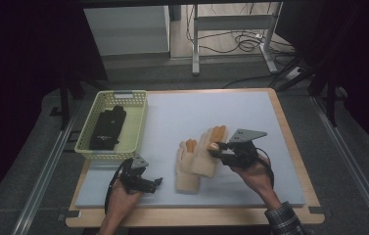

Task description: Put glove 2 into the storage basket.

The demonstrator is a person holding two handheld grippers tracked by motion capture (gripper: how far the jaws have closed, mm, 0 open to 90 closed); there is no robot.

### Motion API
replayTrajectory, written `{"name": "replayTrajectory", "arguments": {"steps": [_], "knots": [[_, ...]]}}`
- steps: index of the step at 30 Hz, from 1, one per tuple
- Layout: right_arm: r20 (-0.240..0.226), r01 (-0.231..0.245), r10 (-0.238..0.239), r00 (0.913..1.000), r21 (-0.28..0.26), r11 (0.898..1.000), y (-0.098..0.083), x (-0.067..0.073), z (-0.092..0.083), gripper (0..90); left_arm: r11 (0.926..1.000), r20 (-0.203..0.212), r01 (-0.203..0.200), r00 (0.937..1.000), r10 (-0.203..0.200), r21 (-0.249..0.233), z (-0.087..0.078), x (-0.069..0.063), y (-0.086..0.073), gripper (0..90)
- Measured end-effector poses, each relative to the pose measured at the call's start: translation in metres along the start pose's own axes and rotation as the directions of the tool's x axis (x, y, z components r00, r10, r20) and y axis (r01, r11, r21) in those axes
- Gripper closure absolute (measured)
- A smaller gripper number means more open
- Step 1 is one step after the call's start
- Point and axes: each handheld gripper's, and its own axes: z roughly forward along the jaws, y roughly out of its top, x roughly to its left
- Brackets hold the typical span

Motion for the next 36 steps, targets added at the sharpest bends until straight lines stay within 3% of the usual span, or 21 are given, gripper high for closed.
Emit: {"name": "replayTrajectory", "arguments": {"steps": [4, 8, 13, 16, 20, 25, 27, 31, 36], "knots": [[-0.074, 0.051, -0.050, 0.9960, 0.013, 0.999, 0.008, 0.018, 0.025, 60.8, 1.0000, 0.001, 0.001, 1.0000, -0.001, -0.001, 0.000, 0.000, 0.000, 1.7], [-0.120, 0.088, -0.083, 0.9894, 0.037, 0.995, 0.006, 0.025, 0.048, 60.8, 1.0000, 0.001, 0.003, 1.0000, -0.003, -0.001, 0.000, 0.000, 0.000, 1.7], [-0.147, 0.096, -0.084, 0.9856, 0.074, 0.993, -0.008, 0.020, 0.066, 60.6, 1.0000, 0.002, -0.002, 1.0000, 0.002, 0.002, 0.000, 0.000, 0.000, 1.7], [-0.162, 0.087, -0.069, 0.9843, 0.108, 0.990, -0.018, 0.014, 0.073, 54.8, 1.0000, 0.001, -0.003, 1.0000, 0.003, 0.002, 0.000, 0.000, 0.000, 1.7], [-0.149, 0.034, -0.019, 0.9886, 0.097, 0.995, -0.023, 0.009, 0.068, 39.8, 1.0000, 0.001, -0.003, 1.0000, 0.003, 0.003, 0.000, 0.000, 0.000, 1.7], [-0.102, 0.005, 0.003, 0.9947, 0.072, 0.997, -0.023, 0.005, 0.041, 37.7, 1.0000, 0.001, 0.006, 1.0000, -0.006, -0.003, 0.000, 0.000, 0.000, 1.7], [-0.087, -0.025, 0.033, 0.9957, 0.084, 0.996, -0.029, 0.002, 0.032, 45.3, 1.0000, 0.001, -0.003, 1.0000, 0.003, 0.005, 0.000, 0.000, 0.000, 1.7], [-0.079, -0.067, 0.077, 0.9939, 0.122, 0.990, -0.048, 0.004, 0.024, 73.0, 1.0000, 0.002, -0.003, 1.0000, 0.003, 0.005, 0.000, 0.000, 0.000, 1.7], [-0.088, -0.029, 0.046, 0.9951, 0.181, 0.983, -0.065, 0.019, 0.040, 84.5, 1.0000, 0.002, 0.000, 1.0000, 0.000, 0.002, 0.000, 0.000, 0.000, 1.7]]}}
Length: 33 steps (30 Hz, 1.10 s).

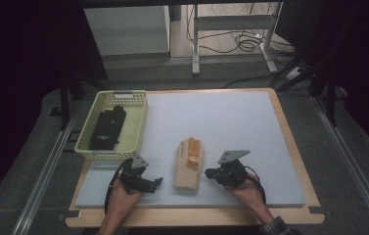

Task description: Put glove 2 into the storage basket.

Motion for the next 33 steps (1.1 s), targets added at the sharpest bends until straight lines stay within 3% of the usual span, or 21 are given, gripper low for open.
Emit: {"name": "replayTrajectory", "arguments": {"steps": [3, 20, 27, 33], "knots": [[0.008, 0.035, -0.035, 0.9994, 0.015, 0.999, 0.000, 0.007, 0.013, 86.6, 1.0000, 0.000, 0.000, 1.0000, 0.000, 0.000, 0.000, 0.000, 0.000, 1.7], [0.011, 0.077, -0.077, 0.9970, 0.003, 0.997, 0.022, 0.029, 0.046, 88.4, 1.0000, 0.000, 0.001, 1.0000, -0.001, -0.001, 0.000, 0.000, 0.000, 1.7], [0.018, 0.090, -0.090, 0.9958, 0.005, 0.996, 0.019, 0.028, 0.040, 85.0, 1.0000, 0.000, 0.001, 1.0000, -0.001, -0.001, 0.000, 0.000, 0.000, 1.7], [0.080, 0.059, -0.058, 0.9951, -0.010, 0.998, 0.012, 0.011, 0.017, 74.3, 1.0000, 0.000, 0.001, 1.0000, -0.001, -0.001, 0.000, 0.000, 0.000, 1.7]]}}
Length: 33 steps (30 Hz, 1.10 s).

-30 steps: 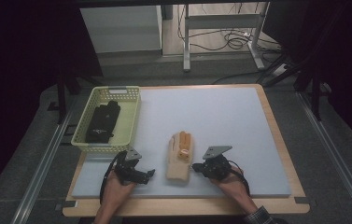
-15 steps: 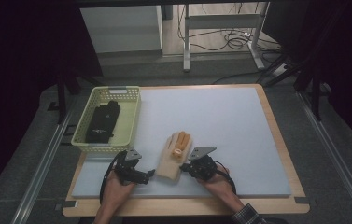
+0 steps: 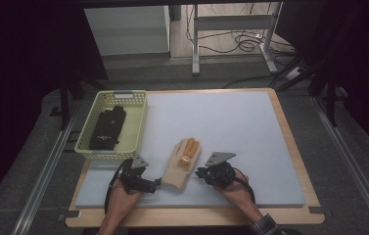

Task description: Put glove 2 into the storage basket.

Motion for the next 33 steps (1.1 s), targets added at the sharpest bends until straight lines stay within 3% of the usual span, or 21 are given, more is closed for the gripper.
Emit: {"name": "replayTrajectory", "arguments": {"steps": [4, 8, 15, 23, 26, 33], "knots": [[0.064, -0.039, 0.040, 0.9971, -0.017, 0.999, -0.009, -0.017, -0.018, 62.9, 1.0000, 0.000, 0.000, 1.0000, 0.000, 0.000, 0.000, 0.000, 0.000, 1.7], [0.136, -0.073, 0.075, 0.9878, -0.018, 0.997, -0.022, -0.034, -0.035, 48.8, 1.0000, -0.001, -0.001, 1.0000, 0.001, 0.000, 0.000, 0.000, 0.000, 1.7], [0.232, -0.158, 0.158, 0.9599, -0.017, 0.987, -0.045, -0.059, -0.055, 31.0, 0.9999, -0.004, -0.012, 0.9999, 0.012, 0.007, 0.000, 0.000, 0.000, 1.8], [0.342, -0.151, 0.141, 0.9290, 0.002, 0.989, -0.060, -0.073, -0.067, 23.8, 1.0000, 0.001, 0.003, 1.0000, -0.003, 0.002, 0.000, 0.000, 0.000, 2.4], [0.314, -0.192, 0.184, 0.9314, -0.007, 0.981, -0.062, -0.079, -0.067, 22.0, 1.0000, 0.001, 0.002, 1.0000, -0.002, 0.000, 0.000, 0.001, 0.000, 2.5], [0.313, -0.204, 0.194, 0.9296, -0.001, 0.979, -0.063, -0.080, -0.066, 20.9, 1.0000, 0.002, 0.008, 1.0000, -0.008, 0.002, -0.006, 0.005, 0.000, 9.0]]}}
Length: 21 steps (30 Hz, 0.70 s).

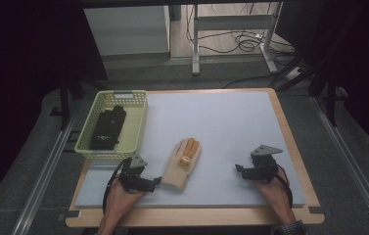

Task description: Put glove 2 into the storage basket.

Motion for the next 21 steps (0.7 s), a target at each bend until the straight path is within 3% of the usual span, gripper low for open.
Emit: {"name": "replayTrajectory", "arguments": {"steps": [6, 11, 17, 21], "knots": [[-0.001, -0.002, 0.002, 1.0000, -0.001, 1.000, 0.000, 0.000, 0.000, 20.8, 0.9979, 0.029, 0.057, 0.9980, -0.056, -0.030, -0.019, 0.000, 0.010, 10.4], [0.000, -0.001, 0.001, 1.0000, 0.000, 1.000, 0.000, 0.000, 0.000, 20.8, 0.9988, 0.065, 0.045, 0.9969, -0.043, -0.022, -0.024, -0.018, 0.036, 7.9], [-0.001, -0.002, 0.002, 1.0000, 0.000, 1.000, 0.000, 0.000, 0.000, 20.8, 0.9998, 0.080, 0.021, 0.9966, -0.021, 0.005, -0.004, -0.044, 0.065, 0.2], [-0.001, -0.002, 0.002, 1.0000, 0.000, 1.000, 0.000, 0.000, 0.000, 20.8, 0.9983, 0.025, 0.000, 0.9997, -0.001, 0.058, 0.021, -0.064, 0.071, 0.0]]}}
